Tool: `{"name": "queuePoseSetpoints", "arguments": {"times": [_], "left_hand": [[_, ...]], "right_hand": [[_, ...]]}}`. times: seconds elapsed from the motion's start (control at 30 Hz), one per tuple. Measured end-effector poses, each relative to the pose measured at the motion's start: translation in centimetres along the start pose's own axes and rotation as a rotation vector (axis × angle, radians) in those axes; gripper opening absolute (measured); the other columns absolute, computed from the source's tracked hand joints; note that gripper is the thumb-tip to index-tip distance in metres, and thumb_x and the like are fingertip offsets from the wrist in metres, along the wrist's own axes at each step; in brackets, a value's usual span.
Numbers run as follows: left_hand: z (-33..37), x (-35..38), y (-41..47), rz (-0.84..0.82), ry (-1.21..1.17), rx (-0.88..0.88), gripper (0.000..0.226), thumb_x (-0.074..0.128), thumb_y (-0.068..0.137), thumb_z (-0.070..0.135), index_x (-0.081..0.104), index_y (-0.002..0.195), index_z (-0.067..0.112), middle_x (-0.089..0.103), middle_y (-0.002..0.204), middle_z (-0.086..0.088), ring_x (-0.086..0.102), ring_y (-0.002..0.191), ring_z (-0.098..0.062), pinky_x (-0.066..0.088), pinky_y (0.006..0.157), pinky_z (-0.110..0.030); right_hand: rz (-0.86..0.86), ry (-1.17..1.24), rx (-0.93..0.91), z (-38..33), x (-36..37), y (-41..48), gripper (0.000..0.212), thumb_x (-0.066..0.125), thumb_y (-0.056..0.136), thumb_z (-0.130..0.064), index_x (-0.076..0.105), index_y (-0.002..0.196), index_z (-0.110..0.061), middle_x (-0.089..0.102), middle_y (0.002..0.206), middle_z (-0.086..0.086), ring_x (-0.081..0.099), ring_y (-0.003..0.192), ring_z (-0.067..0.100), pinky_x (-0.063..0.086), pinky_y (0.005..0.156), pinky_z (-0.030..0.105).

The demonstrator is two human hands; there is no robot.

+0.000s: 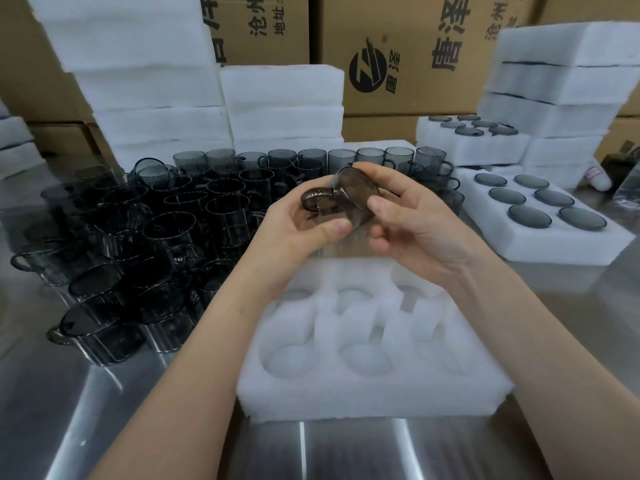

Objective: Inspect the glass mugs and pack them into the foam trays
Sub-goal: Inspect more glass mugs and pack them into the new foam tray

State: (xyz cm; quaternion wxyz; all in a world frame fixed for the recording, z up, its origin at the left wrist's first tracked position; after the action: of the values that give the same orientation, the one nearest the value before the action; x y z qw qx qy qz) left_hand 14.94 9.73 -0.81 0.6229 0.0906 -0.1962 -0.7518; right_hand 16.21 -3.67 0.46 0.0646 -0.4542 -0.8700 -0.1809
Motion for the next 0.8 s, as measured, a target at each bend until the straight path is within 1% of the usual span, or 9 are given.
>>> {"name": "queuePoseSetpoints", "arguments": {"times": [0.13, 0.2, 0.27, 0.33, 0.43, 0.5, 0.6, 0.7, 0.8], "left_hand": [[0.0, 0.4, -0.1, -0.020, 0.056, -0.021, 0.065, 0.072, 0.071, -0.012, 0.050, 0.132, -0.004, 0.060, 0.127, -0.021, 0.060, 0.120, -0.036, 0.047, 0.105, -0.048], [0.0, 0.7, -0.1, -0.050, 0.098, -0.015, 0.062, 0.070, 0.071, -0.018, 0.055, 0.127, 0.003, 0.065, 0.118, -0.010, 0.067, 0.108, -0.025, 0.055, 0.092, -0.037], [0.3, 1.2, -0.1, -0.082, 0.115, -0.003, 0.060, 0.066, 0.073, -0.022, 0.057, 0.123, 0.010, 0.065, 0.112, -0.001, 0.068, 0.100, -0.016, 0.054, 0.082, -0.024], [0.4, 1.5, -0.1, -0.101, 0.110, 0.009, 0.063, 0.064, 0.074, -0.024, 0.053, 0.126, 0.010, 0.062, 0.114, 0.000, 0.065, 0.106, -0.018, 0.052, 0.084, -0.023], [0.3, 1.9, -0.2, -0.136, 0.110, 0.002, 0.065, 0.061, 0.077, -0.022, 0.047, 0.133, 0.008, 0.056, 0.126, -0.005, 0.058, 0.120, -0.028, 0.049, 0.093, -0.026], [0.1, 1.9, -0.3, -0.155, 0.132, -0.020, 0.070, 0.062, 0.079, -0.021, 0.042, 0.138, 0.013, 0.051, 0.133, -0.003, 0.055, 0.126, -0.022, 0.048, 0.093, -0.024], [-0.3, 1.6, -0.3, -0.134, 0.207, -0.064, 0.091, 0.074, 0.072, -0.007, 0.032, 0.146, 0.025, 0.040, 0.144, 0.005, 0.050, 0.128, -0.003, 0.044, 0.105, -0.028], [-0.3, 1.2, -0.4, -0.073, 0.323, -0.079, 0.106, 0.085, 0.060, 0.020, 0.029, 0.149, 0.032, 0.036, 0.152, 0.010, 0.040, 0.138, -0.005, 0.037, 0.115, -0.038], [0.2, 0.9, -0.3, 0.027, 0.442, -0.035, 0.103, 0.089, 0.054, 0.031, 0.040, 0.144, 0.032, 0.050, 0.140, 0.013, 0.048, 0.127, 0.005, 0.041, 0.108, -0.026]], "right_hand": [[0.122, -0.158, -0.066, -0.2, -0.4, 0.0, 0.036, 0.070, 0.073, -0.013, 0.058, 0.107, -0.018, 0.060, 0.083, 0.001, 0.045, 0.045, 0.012, 0.036, 0.037, 0.020], [0.207, -0.287, -0.106, -0.4, -0.6, 0.0, 0.030, 0.072, 0.072, -0.022, 0.055, 0.097, -0.020, 0.058, 0.081, 0.002, 0.042, 0.040, 0.014, 0.031, 0.034, 0.019], [0.283, -0.394, -0.160, -0.7, -0.8, -0.2, 0.022, 0.070, 0.077, -0.031, 0.053, 0.090, -0.022, 0.058, 0.080, 0.004, 0.041, 0.036, 0.014, 0.029, 0.032, 0.019], [0.332, -0.448, -0.223, -1.2, -0.9, -0.3, 0.016, 0.065, 0.089, -0.033, 0.053, 0.084, -0.024, 0.060, 0.073, 0.001, 0.042, 0.033, 0.015, 0.030, 0.031, 0.019], [0.393, -0.450, -0.235, -1.4, -1.3, -0.5, 0.022, 0.053, 0.101, -0.027, 0.049, 0.080, -0.020, 0.059, 0.058, -0.004, 0.045, 0.031, 0.017, 0.032, 0.030, 0.020], [0.388, -0.431, -0.195, -1.2, -1.3, -0.4, 0.023, 0.049, 0.103, -0.027, 0.047, 0.081, -0.018, 0.059, 0.057, -0.004, 0.049, 0.035, 0.021, 0.037, 0.032, 0.023], [0.320, -0.436, -0.102, -0.3, -0.7, -0.1, 0.022, 0.055, 0.099, -0.034, 0.046, 0.086, -0.018, 0.061, 0.073, 0.002, 0.060, 0.056, 0.028, 0.049, 0.040, 0.032], [0.234, -0.423, -0.064, 0.3, -0.1, 0.0, 0.026, 0.068, 0.086, -0.031, 0.047, 0.090, -0.017, 0.056, 0.088, 0.010, 0.063, 0.071, 0.020, 0.053, 0.048, 0.030], [0.209, -0.455, -0.054, 0.6, 0.1, 0.2, 0.030, 0.070, 0.076, -0.031, 0.049, 0.096, -0.021, 0.057, 0.096, 0.012, 0.059, 0.077, 0.015, 0.052, 0.056, 0.023]]}}
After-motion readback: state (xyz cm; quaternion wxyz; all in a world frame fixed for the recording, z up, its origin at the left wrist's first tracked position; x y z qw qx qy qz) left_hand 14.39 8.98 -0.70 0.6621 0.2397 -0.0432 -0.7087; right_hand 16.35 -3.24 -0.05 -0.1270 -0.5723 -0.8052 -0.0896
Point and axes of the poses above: each hand's wrist, its own y-axis towards the middle knuckle, its own x-axis out of the palm, z = x × y, the point moved 7 cm from there along y, towards the middle knuckle
